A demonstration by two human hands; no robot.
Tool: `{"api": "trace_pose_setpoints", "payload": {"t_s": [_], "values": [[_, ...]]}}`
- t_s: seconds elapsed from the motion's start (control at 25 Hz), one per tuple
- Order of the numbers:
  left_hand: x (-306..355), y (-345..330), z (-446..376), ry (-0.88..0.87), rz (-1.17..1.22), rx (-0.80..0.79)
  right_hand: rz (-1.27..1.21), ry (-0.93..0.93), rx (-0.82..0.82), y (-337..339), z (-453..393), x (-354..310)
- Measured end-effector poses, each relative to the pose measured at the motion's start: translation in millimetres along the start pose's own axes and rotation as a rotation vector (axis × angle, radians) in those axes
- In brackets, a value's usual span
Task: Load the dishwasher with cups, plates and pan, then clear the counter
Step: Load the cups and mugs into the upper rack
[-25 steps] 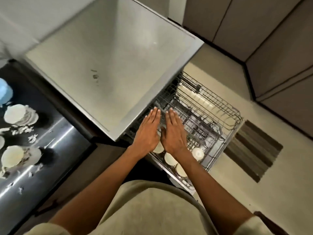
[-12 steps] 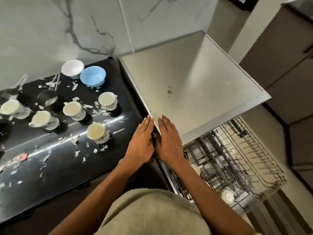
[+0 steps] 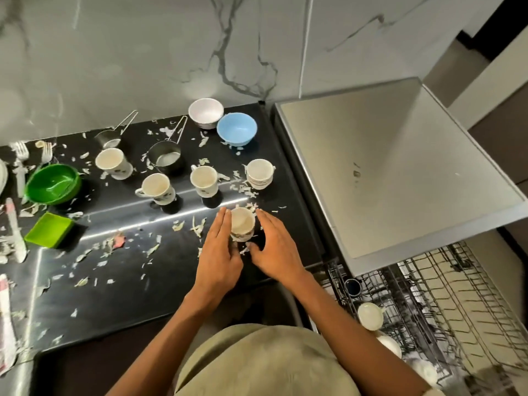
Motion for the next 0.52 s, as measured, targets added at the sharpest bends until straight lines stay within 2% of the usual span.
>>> {"api": "trace_pose_setpoints", "payload": {"t_s": [0.08,0.16,0.24,0.52], "values": [[-1,-6,-2,0.050,0.109,0.003,-0.054,-0.034,-0.010,-2,-2,10],[-43,33,-7,0.053,0.230,-0.002,-0.048,-0.051,-0.016,-33,-28,-36],[-39,27,-8,0.011,0.296,-0.038,-0.073,-0.082,0.042,-26,-28,-36],[-49,24,-11,0.121,0.481,-0.020,-0.204,-0.121,0.213,-3,-24,-28]]}}
Point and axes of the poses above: each hand's wrist, its own z-axis away from the middle knuckle, its own y-axis out of the back of the hand, x = y × z, the point moved 9 cm from there along -z, towards the middle knuckle, and after that the axes turned 7 degrees about -x, right-handed, at the moved point
